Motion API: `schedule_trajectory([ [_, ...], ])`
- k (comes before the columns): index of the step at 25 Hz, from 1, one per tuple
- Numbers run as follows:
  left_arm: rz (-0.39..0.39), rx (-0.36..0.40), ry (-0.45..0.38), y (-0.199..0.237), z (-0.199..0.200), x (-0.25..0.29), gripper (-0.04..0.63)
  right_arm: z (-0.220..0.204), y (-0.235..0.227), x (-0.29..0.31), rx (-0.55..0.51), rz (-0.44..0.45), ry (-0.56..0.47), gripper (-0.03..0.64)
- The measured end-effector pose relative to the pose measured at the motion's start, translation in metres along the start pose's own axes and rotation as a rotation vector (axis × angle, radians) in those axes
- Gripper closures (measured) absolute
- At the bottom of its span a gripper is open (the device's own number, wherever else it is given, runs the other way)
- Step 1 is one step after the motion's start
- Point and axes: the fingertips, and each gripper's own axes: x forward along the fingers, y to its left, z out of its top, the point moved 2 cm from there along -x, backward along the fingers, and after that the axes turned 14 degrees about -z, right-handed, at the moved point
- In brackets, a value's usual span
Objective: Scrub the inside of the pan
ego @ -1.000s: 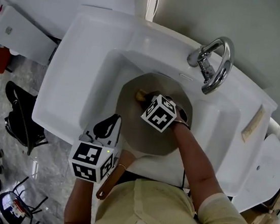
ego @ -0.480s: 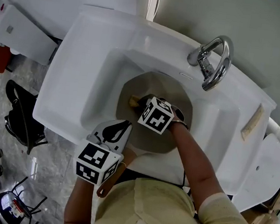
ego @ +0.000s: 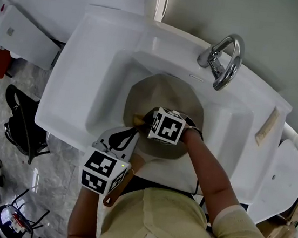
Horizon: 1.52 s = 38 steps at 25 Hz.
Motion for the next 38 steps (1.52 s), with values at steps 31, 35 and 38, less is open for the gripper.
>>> schedule_trajectory([
  [31, 0.001, 0.079, 0.015, -0.023, -0.009, -0.021, 0.523, -0.011, 0.059, -0.052, 0.301, 0.502, 0.029, 0.543],
  [35, -0.011, 0.100, 0.014, -0.030, -0.005, -0.020, 0.523, -0.013, 0.063, -0.066, 0.305, 0.510, 0.021, 0.543],
  [38, -0.020, 0.116, 0.010, -0.034, -0.002, -0.018, 0.523, -0.015, 0.065, -0.076, 0.297, 0.504, 0.008, 0.543],
])
